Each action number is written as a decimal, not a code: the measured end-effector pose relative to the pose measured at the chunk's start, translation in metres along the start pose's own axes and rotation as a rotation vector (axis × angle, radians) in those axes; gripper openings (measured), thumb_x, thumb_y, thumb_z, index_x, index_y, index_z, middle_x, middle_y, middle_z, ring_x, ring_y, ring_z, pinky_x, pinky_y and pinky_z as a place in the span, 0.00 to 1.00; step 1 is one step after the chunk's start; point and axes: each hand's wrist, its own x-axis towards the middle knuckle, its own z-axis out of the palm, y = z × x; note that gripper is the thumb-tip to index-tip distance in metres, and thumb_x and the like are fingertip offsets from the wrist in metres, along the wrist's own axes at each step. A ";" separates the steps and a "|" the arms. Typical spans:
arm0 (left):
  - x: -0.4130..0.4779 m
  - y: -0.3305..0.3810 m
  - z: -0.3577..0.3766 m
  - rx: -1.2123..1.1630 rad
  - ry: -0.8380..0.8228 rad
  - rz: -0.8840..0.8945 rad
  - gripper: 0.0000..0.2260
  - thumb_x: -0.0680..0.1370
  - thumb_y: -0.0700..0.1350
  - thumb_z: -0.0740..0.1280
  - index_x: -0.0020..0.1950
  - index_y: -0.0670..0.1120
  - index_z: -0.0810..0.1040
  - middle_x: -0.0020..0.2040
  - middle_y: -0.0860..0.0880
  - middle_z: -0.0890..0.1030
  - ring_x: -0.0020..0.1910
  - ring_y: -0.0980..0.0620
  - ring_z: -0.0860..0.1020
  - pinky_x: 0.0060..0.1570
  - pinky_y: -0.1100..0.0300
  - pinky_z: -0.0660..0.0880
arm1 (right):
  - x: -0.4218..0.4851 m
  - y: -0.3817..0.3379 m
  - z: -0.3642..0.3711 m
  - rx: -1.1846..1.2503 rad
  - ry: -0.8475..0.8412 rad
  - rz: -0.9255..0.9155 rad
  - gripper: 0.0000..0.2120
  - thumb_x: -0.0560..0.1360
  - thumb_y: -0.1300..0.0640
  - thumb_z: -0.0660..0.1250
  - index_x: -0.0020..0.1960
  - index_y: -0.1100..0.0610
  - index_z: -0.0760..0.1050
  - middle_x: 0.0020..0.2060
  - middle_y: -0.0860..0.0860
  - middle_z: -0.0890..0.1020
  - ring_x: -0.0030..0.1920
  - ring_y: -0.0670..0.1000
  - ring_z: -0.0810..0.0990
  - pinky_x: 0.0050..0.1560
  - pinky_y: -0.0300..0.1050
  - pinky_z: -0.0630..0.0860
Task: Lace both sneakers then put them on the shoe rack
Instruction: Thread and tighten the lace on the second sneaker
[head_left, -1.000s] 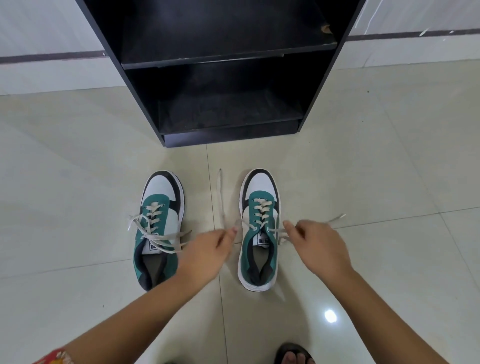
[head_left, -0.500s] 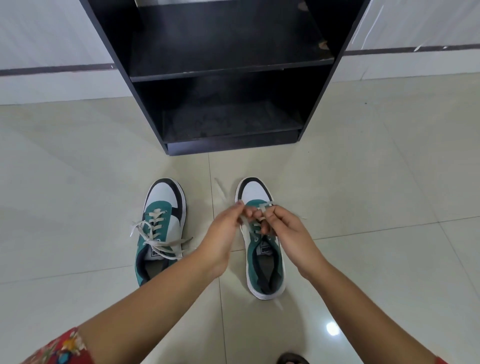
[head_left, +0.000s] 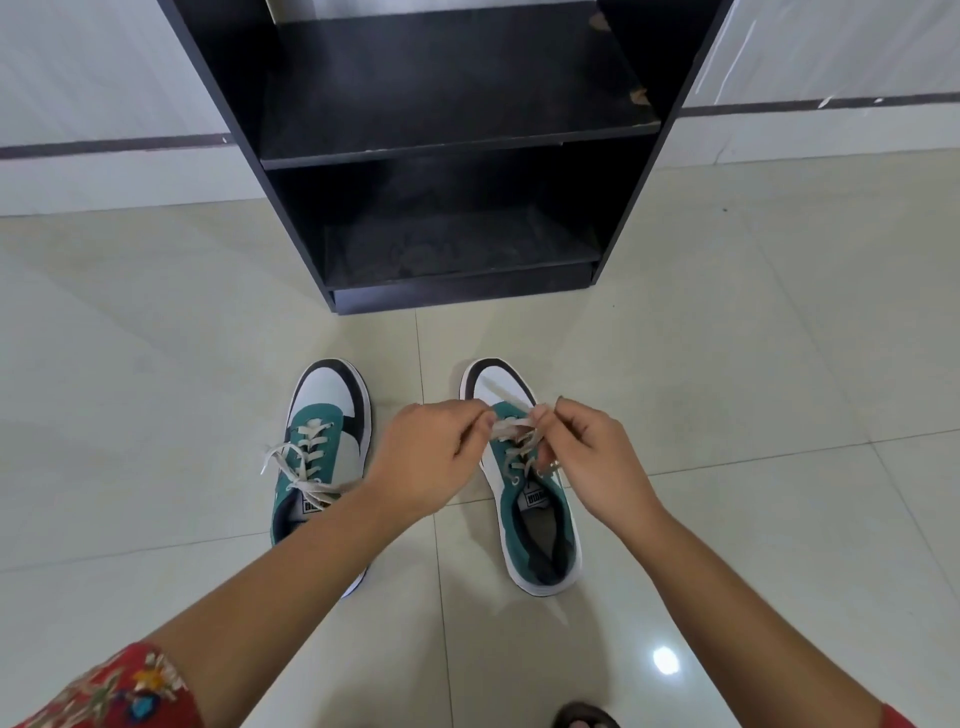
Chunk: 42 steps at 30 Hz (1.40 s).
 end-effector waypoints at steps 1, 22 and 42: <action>-0.003 -0.004 0.001 0.064 0.047 -0.002 0.16 0.78 0.52 0.54 0.43 0.47 0.78 0.29 0.52 0.76 0.28 0.48 0.75 0.31 0.60 0.64 | 0.001 0.004 0.000 0.026 0.024 0.009 0.14 0.79 0.51 0.60 0.38 0.54 0.77 0.24 0.49 0.77 0.30 0.52 0.77 0.40 0.48 0.75; -0.012 0.012 0.028 -0.312 0.041 -0.015 0.04 0.72 0.41 0.67 0.45 0.45 0.75 0.40 0.55 0.73 0.39 0.56 0.72 0.38 0.68 0.69 | -0.001 0.005 0.006 0.123 -0.040 0.063 0.14 0.79 0.54 0.61 0.41 0.64 0.72 0.26 0.51 0.81 0.25 0.52 0.80 0.33 0.41 0.77; -0.007 0.000 0.017 0.023 0.186 0.175 0.15 0.71 0.46 0.70 0.55 0.58 0.76 0.37 0.55 0.79 0.30 0.55 0.74 0.27 0.65 0.70 | 0.011 0.003 -0.001 0.326 -0.069 0.240 0.10 0.75 0.61 0.66 0.37 0.64 0.75 0.25 0.50 0.75 0.23 0.47 0.70 0.31 0.41 0.69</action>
